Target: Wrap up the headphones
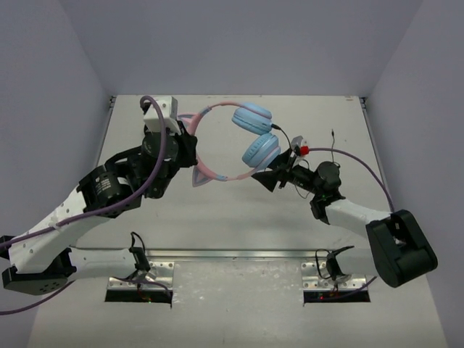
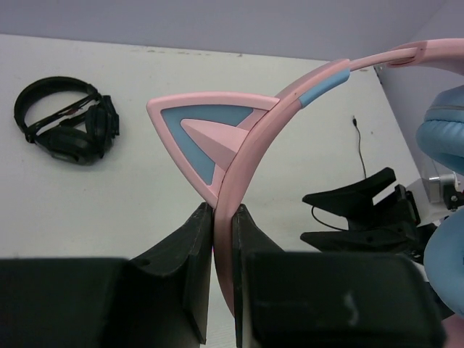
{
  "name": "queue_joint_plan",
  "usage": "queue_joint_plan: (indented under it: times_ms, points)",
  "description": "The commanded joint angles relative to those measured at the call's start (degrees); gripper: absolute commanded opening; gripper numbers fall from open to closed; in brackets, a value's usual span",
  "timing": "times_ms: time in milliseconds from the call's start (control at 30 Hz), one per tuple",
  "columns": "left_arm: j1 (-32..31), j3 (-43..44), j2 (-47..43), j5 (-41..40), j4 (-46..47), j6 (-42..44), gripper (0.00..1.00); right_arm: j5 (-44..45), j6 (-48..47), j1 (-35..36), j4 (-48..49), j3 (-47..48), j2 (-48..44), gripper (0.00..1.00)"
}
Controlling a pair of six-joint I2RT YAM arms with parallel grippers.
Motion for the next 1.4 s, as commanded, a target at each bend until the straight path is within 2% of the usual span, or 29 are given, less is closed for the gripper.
queue_joint_plan:
  times_ms: [0,100,133,200,333,400,433,500,567,600,667,700,767,800,933,1000,1167,1267,1367]
  points:
    - [0.3,3.8,0.9,1.1,5.2,-1.2,0.00,-1.8,7.2,0.4,14.4,4.9,3.6,0.64]
    - [0.3,6.1,0.7,-2.3,4.4,-2.8,0.00,-2.5,11.3,0.4,19.9,6.9,9.4,0.51]
    - [0.3,7.2,0.7,-4.5,4.1,-3.1,0.00,-3.4,13.8,0.4,23.5,7.1,10.9,0.38]
    - [0.4,8.4,1.0,-6.5,3.9,-2.9,0.00,-4.3,16.5,0.4,27.4,7.0,14.5,0.24]
    - [3.1,9.8,3.3,-16.3,3.3,-2.2,0.00,-3.0,18.4,0.4,31.8,2.3,15.2,0.23]
    - [6.7,9.5,4.5,-14.1,5.2,-0.4,0.00,-2.1,17.7,0.4,31.8,-1.7,14.3,0.18]
    - [10.9,8.8,5.1,-10.6,5.8,0.0,0.01,-1.2,17.0,0.4,30.5,-2.8,13.7,0.14]
    - [13.0,7.8,7.0,-9.6,8.2,1.6,0.00,0.0,16.0,0.4,27.8,-6.2,10.0,0.10]
    - [14.1,5.9,9.0,-9.6,11.1,6.2,0.00,3.0,13.9,0.5,20.5,-9.3,5.8,0.02]
    - [14.2,5.6,11.1,-9.2,12.1,8.0,0.00,4.6,12.8,0.4,17.2,-10.1,-0.2,0.01]
    - [14.2,3.0,12.5,-7.0,16.5,15.1,0.00,10.9,7.3,0.4,2.4,-10.9,-7.5,0.01]
    - [14.2,1.6,13.0,-7.0,18.7,17.6,0.01,13.5,3.5,0.4,-9.4,-10.4,-15.2,0.01]
    - [14.2,-2.7,12.6,-5.7,24.3,26.3,0.00,21.9,-0.4,0.4,-21.2,-7.9,-22.7,0.01]
    - [14.2,-4.2,12.2,-4.1,26.0,29.8,0.00,24.6,-3.5,0.4,-30.6,-6.9,-29.1,0.01]
    - [14.2,-9.3,10.5,2.8,30.9,39.1,0.01,30.2,-9.5,0.4,-46.7,0.4,-37.9,0.01]
    - [14.2,-12.9,9.1,11.3,32.6,42.6,0.00,30.7,-13.0,0.5,-54.6,3.8,-38.5,0.01]
    - [13.7,-15.1,8.7,33.2,29.0,49.4,0.00,28.3,-16.4,0.4,-62.9,11.2,-36.6,0.01]
    - [11.9,-16.6,9.8,33.4,27.9,52.5,0.00,22.0,-18.9,0.4,-65.8,14.8,-34.6,0.01]
    - [11.5,-18.6,10.6,33.3,28.7,54.0,0.00,18.3,-21.5,0.4,-73.4,19.6,-31.9,0.01]
